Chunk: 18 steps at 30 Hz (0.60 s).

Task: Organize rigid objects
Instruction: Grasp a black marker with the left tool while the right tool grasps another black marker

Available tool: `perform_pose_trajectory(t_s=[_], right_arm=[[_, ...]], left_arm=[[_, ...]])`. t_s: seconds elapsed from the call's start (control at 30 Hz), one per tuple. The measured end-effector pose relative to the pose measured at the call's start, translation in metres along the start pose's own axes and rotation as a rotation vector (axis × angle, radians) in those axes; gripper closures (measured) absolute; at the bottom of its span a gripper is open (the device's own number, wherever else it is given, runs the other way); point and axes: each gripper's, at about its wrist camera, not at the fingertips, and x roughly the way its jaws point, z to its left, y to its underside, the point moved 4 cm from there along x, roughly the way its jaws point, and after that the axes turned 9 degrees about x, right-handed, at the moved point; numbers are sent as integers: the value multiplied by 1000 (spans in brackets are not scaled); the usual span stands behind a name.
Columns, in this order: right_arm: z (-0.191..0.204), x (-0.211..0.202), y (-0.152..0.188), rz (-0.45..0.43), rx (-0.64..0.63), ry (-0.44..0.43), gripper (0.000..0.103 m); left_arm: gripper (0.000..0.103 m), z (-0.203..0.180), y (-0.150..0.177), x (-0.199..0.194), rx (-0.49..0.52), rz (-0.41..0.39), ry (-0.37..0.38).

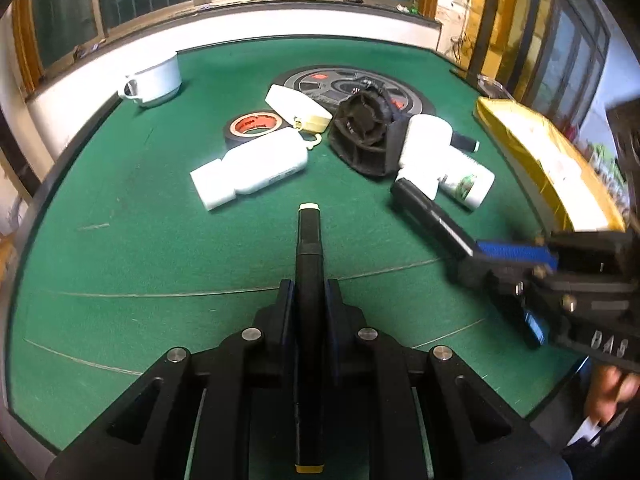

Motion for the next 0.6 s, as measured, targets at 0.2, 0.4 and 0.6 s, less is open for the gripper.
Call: perform_pose_trajectory(t_s=[0.2,0.4,0.6], right_arm=[[-11,-8,9,-28,52,-52,90],[-19,-20,11,-73,85,-88,90],[-18,-27,10,-100,89,-93,90]], left_arm=[[91,-8,-11,-14,-53,-91,-53],[91,-20,-12,-11,-40,-92,-48],[91,-25,-8,-12,-34,-78,-27]])
